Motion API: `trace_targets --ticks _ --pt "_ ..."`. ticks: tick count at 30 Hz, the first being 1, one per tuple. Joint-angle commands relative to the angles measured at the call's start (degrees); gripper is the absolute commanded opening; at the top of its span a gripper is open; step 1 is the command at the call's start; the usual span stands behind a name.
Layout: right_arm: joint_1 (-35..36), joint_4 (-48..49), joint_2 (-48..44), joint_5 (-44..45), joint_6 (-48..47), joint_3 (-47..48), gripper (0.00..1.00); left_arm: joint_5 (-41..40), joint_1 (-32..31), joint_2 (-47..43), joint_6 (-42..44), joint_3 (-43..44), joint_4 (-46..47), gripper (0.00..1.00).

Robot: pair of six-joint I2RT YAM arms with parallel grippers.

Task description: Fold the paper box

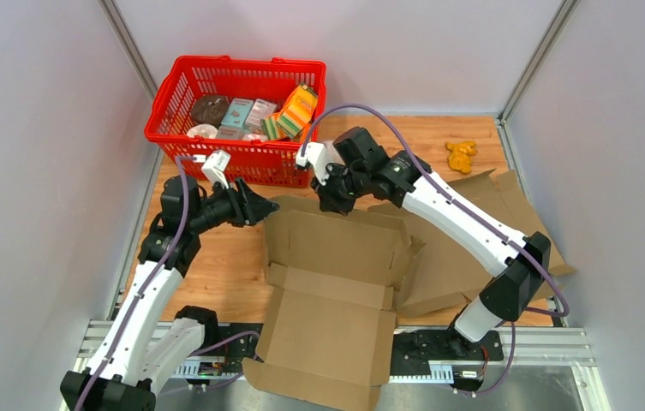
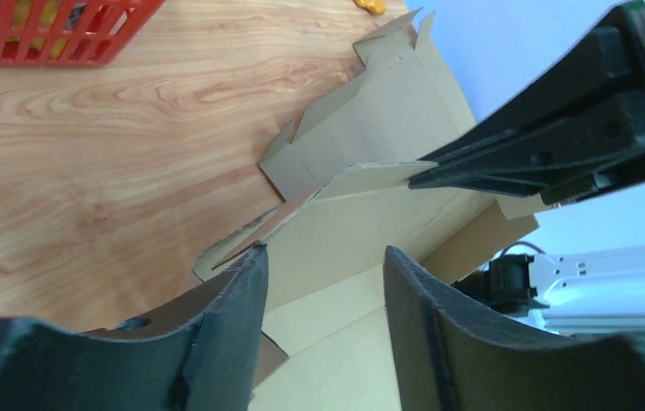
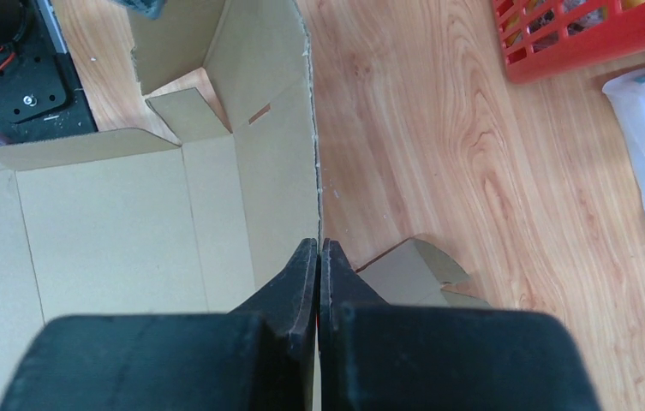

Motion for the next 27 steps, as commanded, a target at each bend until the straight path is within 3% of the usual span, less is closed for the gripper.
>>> trace_targets --ticks 1,4,5,14,20,27 --pt "-3.18 1.37 -2.05 -5.32 -4.18 1.17 0.0 -3.59 -0.38 1.41 4.08 2.92 3.01 0.64" --pt "-6.26 0.93 -1.52 -10.24 -5.42 1.87 0.0 -4.74 -0.29 7.27 8.67 8.37 -2.44 0.65" --pt "-6.79 0.32 -1.35 -12.78 -6.55 2.22 0.0 -1.78 -0.29 8.87 9.12 9.42 -2.71 0.66" --pt "-10.66 -0.13 0.58 -15.8 -6.48 5.3 0.0 5.19 -4.5 15.74 3.51 9.61 9.49 0.65" --pt "-11.27 1.28 1.11 -15.18 -5.77 7.4 0.0 1.51 -11.97 18.47 1.04 10.84 11.87 0.49" --pt "-11.63 2.42 1.55 -15.0 -4.98 7.68 0.0 -3.77 -15.14 25.31 -1.6 10.84 13.71 0.51"
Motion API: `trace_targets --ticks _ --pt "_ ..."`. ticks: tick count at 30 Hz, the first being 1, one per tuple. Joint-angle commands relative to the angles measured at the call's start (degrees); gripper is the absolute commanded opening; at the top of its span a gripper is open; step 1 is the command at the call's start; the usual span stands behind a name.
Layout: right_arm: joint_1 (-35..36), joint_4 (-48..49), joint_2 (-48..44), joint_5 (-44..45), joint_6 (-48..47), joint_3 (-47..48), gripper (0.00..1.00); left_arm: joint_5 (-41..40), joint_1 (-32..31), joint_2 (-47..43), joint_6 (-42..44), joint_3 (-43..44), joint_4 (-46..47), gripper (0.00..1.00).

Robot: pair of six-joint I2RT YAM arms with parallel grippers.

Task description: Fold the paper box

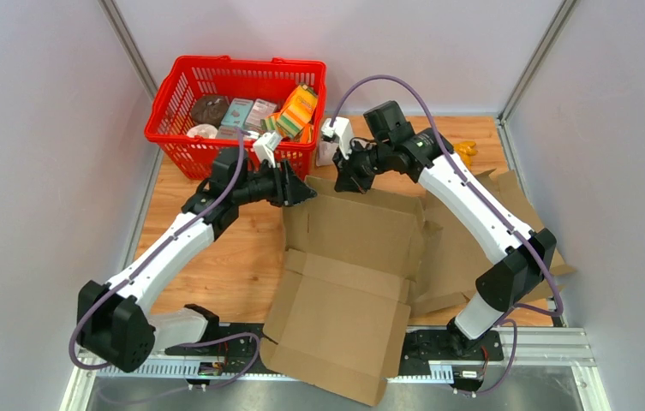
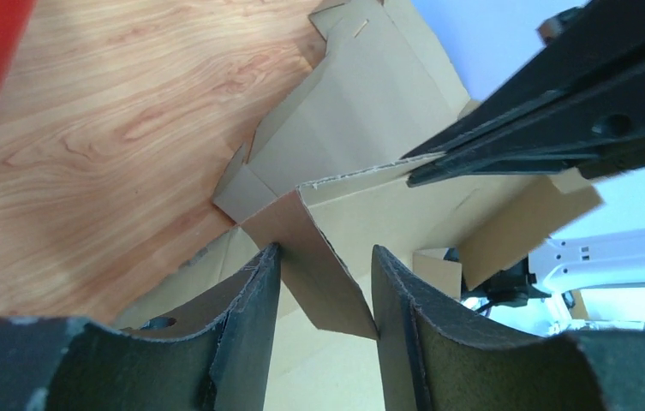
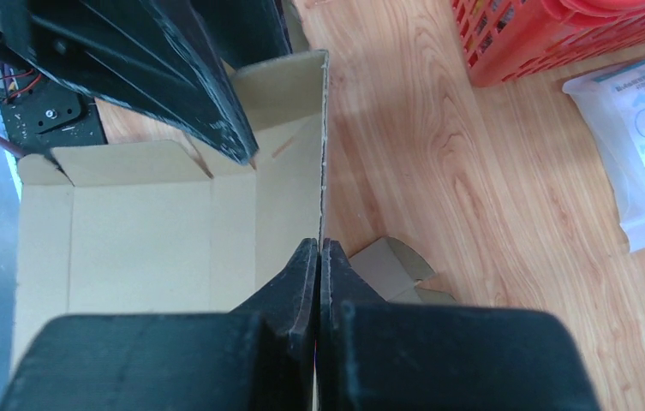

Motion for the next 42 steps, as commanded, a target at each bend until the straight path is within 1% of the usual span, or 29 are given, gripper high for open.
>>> trace_targets --ticks 1,4,5,6,8,9,10,11,12,13,14,16,18,19,20,22,23,25,27,28,31,33,36,37,39,40,42 --pt "0.2 6.37 -0.35 -1.02 -0.35 2.17 0.0 -1.02 -1.81 4.43 -2.89 1.79 3.47 0.51" --pt "-1.03 5.85 -0.35 -2.67 -3.94 0.67 0.0 -4.61 -1.81 3.12 -2.1 1.88 2.16 0.52" --pt "-1.47 5.85 -0.35 -2.77 -4.56 0.23 0.0 -5.41 -2.07 1.9 -1.75 1.53 1.54 0.53" --pt "-2.17 5.94 -0.18 -2.51 -5.18 -0.29 0.0 -6.29 -2.34 -1.25 0.0 1.27 0.75 0.54" --pt "-2.53 5.5 0.09 -2.24 -5.8 -0.65 0.0 -9.89 -3.04 -4.87 2.46 0.48 -4.86 0.56" --pt "-2.61 5.85 -0.17 -1.89 -6.41 -1.17 0.0 -11.29 -3.04 -8.63 4.39 -0.05 -7.49 0.56" --pt "-2.62 6.37 -0.44 -1.54 -6.5 -3.0 0.0 -14.61 -3.04 -10.66 5.19 -0.84 -12.22 0.56" --pt "-2.62 7.68 -1.13 -0.5 -6.68 -3.72 0.0 -16.56 -3.04 -12.69 5.63 -2.5 -14.61 0.56" --pt "-2.62 8.39 -1.49 0.12 -6.68 -4.59 0.0 -18.32 -2.96 -16.45 5.73 -3.38 -16.81 0.54" --pt "-2.53 9.09 -1.84 0.91 -6.24 -5.65 0.0 -20.43 -2.95 -18.05 5.29 -4.18 -20.75 0.5" --pt "-2.61 9.62 -2.02 1.53 -6.07 -5.83 0.0 -20.62 -2.95 -19.55 4.68 -5.66 -22.27 0.45" --pt "-2.62 9.54 -2.28 0.93 -5.72 -5.92 0.0 -19.05 -2.95 -22.02 1.61 -6.82 -25.34 0.45" --pt "-2.62 10.07 -2.81 -0.3 -5.62 -6.36 0.0 -19.12 -3.04 -22.64 -1.55 -7.44 -29.11 0.47" --pt "-2.62 10.24 -2.98 -0.66 -5.71 -6.62 0.0 -22.0 -3.04 -22.81 -2.53 -7.44 -30.62 0.49" --pt "-2.62 10.59 -3.25 -1.18 -5.8 -7.15 0.0 -23.86 -3.04 -23.07 -3.14 -7.96 -31.5 0.53" --pt "-2.79 10.77 -3.6 -1.89 -5.98 -7.42 0.0 -29.12 -3.04 -24.04 -3.94 -7.96 -34.57 0.57" --pt "-2.88 10.68 -3.6 -3.28 -6.06 -7.5 0.0 -29.58 -2.96 -24.22 -3.59 -7.96 -34.68 0.62" --pt "-3.23 10.77 -3.34 -4.43 -5.8 -7.42 0.0 -30.03 -3.13 -23.26 -3.24 -7.53 -34.59 0.63" --pt "-3.41 10.33 -2.99 -5.93 -5.8 -6.54 0.0 -30.64 -4.97 -20.46 -2.63 -5.86 -34.41 0.63" --pt "-3.49 10.07 -2.55 -6.19 -5.8 -6.1 0.0 -32.64 -6.19 -19.31 -2.54 -5.07 -34.59 0.63" --pt "-3.49 9.01 -2.37 -6.37 -5.63 -5.48 0.0 -35.03 -10.41 -15.26 -2.01 -2.34 -33.37 0.64" --pt "-3.49 9.1 -2.9 -6.37 -5.54 -5.74 0.0 -36.26 -12.96 -12.46 -1.48 -1.37 -31.26 0.67" --pt "-3.41 10.07 -3.95 -6.55 -5.27 -6.71 0.0 -38.28 -14.37 -7.81 -0.26 0.47 -30.72 0.67" --pt "-3.49 10.07 -4.13 -6.9 -5.27 -6.97 0.0 -43.6 -14.29 -5.61 0.01 1.95 -31.94 0.67" --pt "-3.49 10.15 -4.3 -6.64 -5.36 -7.06 0.0 -48.9 -14.29 -3.04 1.06 2.93 -34.75 0.65" --pt "-3.49 10.07 -4.31 -6.38 -5.36 -7.15 0.0 -53.36 -14.03 -2.52 1.42 3.2 -35.37 0.62" --pt "-3.49 9.89 -4.22 -6.29 -5.36 -7.07 0.0 -54.63 -12.72 -1.81 1.6 2.76 -36.17 0.58"
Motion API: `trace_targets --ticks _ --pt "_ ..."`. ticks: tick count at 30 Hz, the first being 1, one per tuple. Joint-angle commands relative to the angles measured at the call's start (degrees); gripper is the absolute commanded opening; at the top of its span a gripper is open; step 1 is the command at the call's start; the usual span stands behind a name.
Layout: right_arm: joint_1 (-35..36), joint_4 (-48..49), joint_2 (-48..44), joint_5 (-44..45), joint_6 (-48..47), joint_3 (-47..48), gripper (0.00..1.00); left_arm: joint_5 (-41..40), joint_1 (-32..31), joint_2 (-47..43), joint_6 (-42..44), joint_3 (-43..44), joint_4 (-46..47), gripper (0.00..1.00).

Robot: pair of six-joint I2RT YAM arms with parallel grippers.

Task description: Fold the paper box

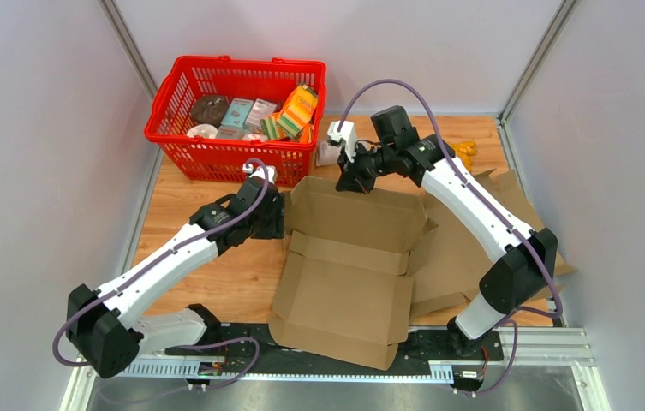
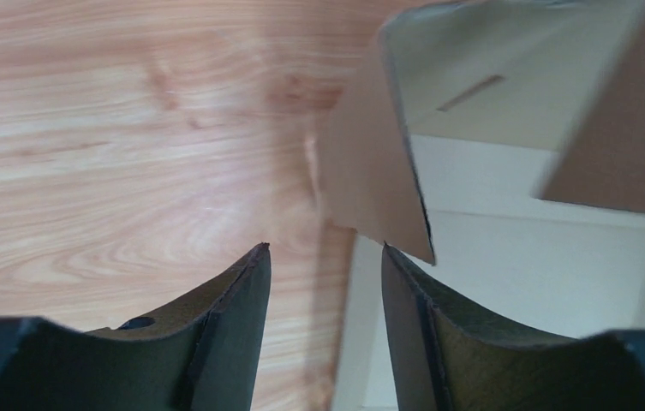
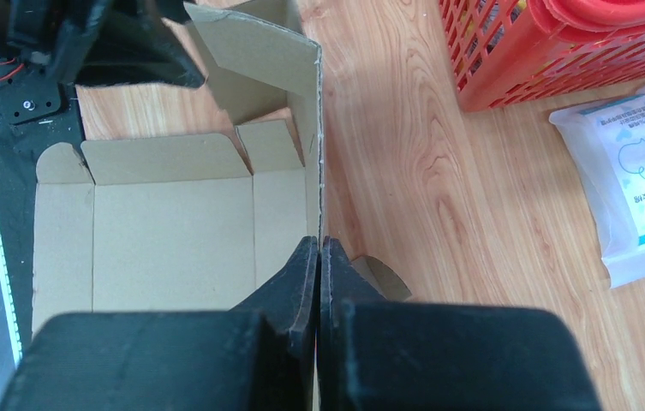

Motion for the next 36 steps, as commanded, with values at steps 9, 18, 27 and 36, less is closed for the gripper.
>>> trace_targets --ticks 9,18,27,36 --pt "-0.3 2.16 -3.17 -2.55 -0.38 0.02 0.0 -5.75 11.91 0.79 3.22 -1.65 1.79 0.58" --pt "-0.3 4.53 -2.82 -0.35 3.05 -0.34 0.0 19.11 12.26 -18.88 3.14 -17.11 20.07 0.78" --pt "-0.3 6.02 -2.81 0.7 4.98 -0.16 0.0 0.45 1.54 -9.77 2.17 -4.4 15.26 0.79" --pt "-0.22 5.32 -4.31 1.31 2.88 -0.78 0.0 -14.88 1.81 -0.7 8.12 -1.73 8.3 0.3"
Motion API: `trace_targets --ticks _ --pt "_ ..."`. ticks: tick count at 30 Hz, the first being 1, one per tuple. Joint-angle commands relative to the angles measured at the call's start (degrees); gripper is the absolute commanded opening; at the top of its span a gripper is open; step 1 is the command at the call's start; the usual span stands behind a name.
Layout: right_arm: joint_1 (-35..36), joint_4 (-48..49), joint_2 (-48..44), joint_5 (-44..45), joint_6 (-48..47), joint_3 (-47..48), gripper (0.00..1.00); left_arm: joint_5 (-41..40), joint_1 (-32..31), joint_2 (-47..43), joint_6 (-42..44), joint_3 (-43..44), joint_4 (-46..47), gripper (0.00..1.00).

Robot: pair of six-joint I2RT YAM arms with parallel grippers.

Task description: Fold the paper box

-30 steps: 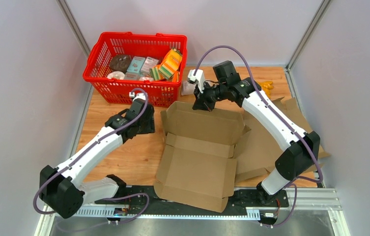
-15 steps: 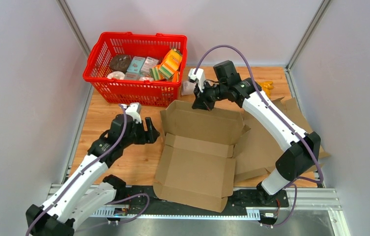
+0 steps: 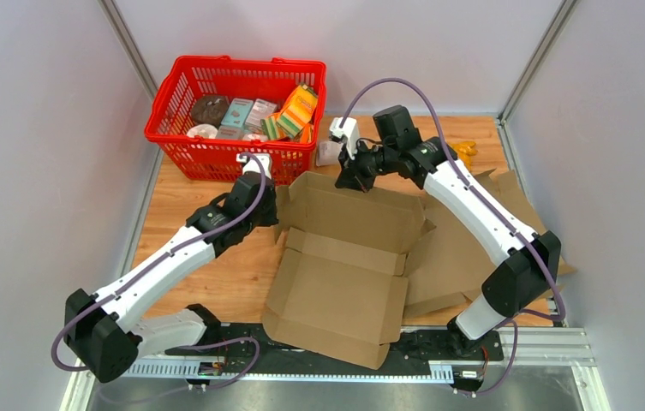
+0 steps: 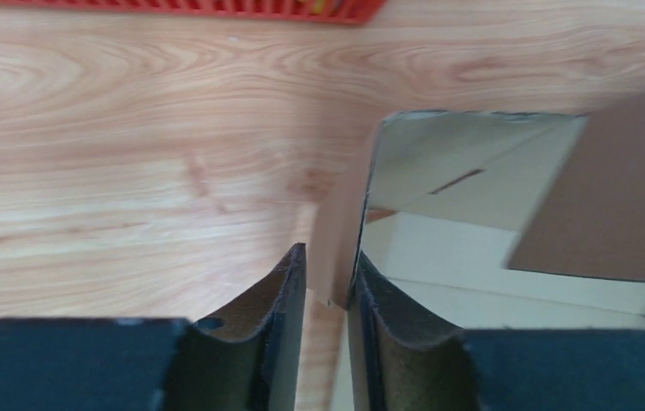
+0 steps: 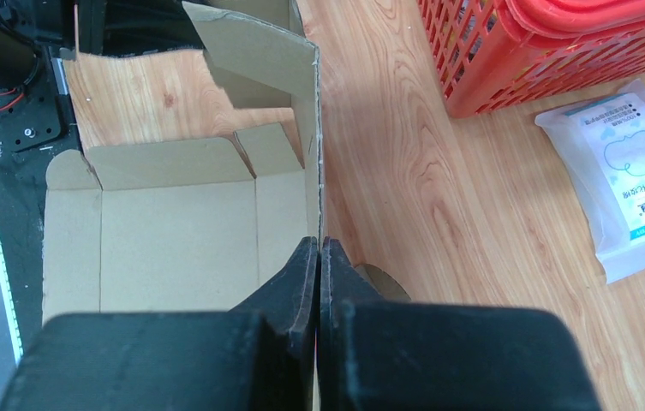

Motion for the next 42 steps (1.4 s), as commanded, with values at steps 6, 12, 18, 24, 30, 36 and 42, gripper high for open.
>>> trace_targets --ticks 6,12,18,24,30,36,42 --pt "-0.19 2.15 -2.04 -0.07 -1.94 1.24 0.0 -10.1 6.62 3.26 12.66 0.9 -7.97 0.0" --pt "-0.19 2.76 -0.28 -0.77 -1.33 1.77 0.0 1.72 9.55 4.34 12.93 -0.39 -7.83 0.04" --pt "0.59 5.49 -0.1 1.69 1.14 0.71 0.0 10.63 9.55 -8.66 9.5 -7.08 -0.34 0.44" --pt "2.27 7.95 -0.45 5.47 3.42 0.01 0.0 11.18 4.29 -22.55 4.32 -11.65 0.97 0.39" --pt "2.62 7.69 0.52 6.44 3.95 0.45 0.0 8.89 -6.95 -19.42 0.18 -12.8 6.68 0.36" --pt "2.88 8.39 -0.19 7.23 4.56 -0.43 0.0 -2.79 -13.56 0.26 5.0 -2.53 6.16 0.36" --pt "2.8 7.08 -0.1 5.83 3.95 0.36 0.0 -11.5 -14.01 16.34 4.75 3.37 4.05 0.34"
